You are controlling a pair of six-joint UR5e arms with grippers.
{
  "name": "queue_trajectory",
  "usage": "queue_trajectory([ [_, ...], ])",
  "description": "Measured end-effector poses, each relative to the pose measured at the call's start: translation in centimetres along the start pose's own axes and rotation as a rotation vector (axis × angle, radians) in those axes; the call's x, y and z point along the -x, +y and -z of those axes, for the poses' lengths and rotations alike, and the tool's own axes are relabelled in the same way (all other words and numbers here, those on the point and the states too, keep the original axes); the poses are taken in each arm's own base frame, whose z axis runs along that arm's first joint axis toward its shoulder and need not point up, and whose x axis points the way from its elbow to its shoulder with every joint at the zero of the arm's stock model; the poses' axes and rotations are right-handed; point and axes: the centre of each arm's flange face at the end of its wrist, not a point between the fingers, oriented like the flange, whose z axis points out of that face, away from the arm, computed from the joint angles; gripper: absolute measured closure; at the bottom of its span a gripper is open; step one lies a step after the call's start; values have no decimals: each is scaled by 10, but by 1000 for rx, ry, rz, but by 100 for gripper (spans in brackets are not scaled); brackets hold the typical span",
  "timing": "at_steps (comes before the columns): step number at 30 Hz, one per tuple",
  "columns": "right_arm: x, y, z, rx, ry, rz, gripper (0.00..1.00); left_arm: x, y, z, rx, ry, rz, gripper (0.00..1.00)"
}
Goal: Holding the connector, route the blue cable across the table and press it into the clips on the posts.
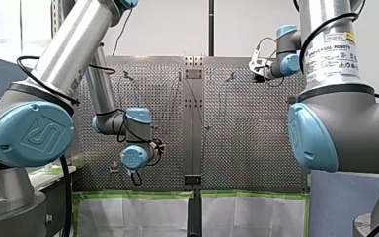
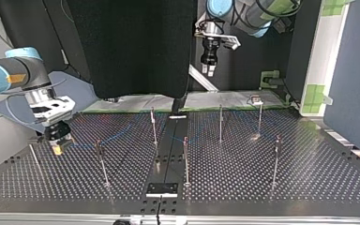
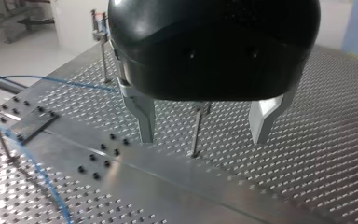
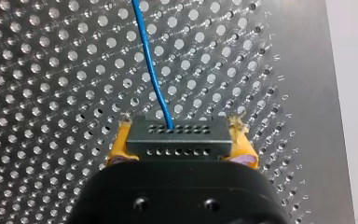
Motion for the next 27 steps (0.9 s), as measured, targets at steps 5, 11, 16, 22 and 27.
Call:
queue_trajectory([
  [5, -1, 1, 0, 4, 4, 2, 100, -2, 1, 6, -8, 16, -5, 0],
  [11, -1, 2, 0, 5, 5, 2, 100, -3, 1, 6, -9, 17, -5, 0],
  [16, -1, 2, 0, 5, 5, 2, 100, -3, 1, 6, -9, 17, -5, 0],
  [22, -1, 2, 0, 5, 5, 2, 100, -3, 1, 6, -9, 17, -5, 0],
  [27, -1, 2, 0, 5, 5, 2, 100, -3, 1, 6, -9, 17, -5, 0],
])
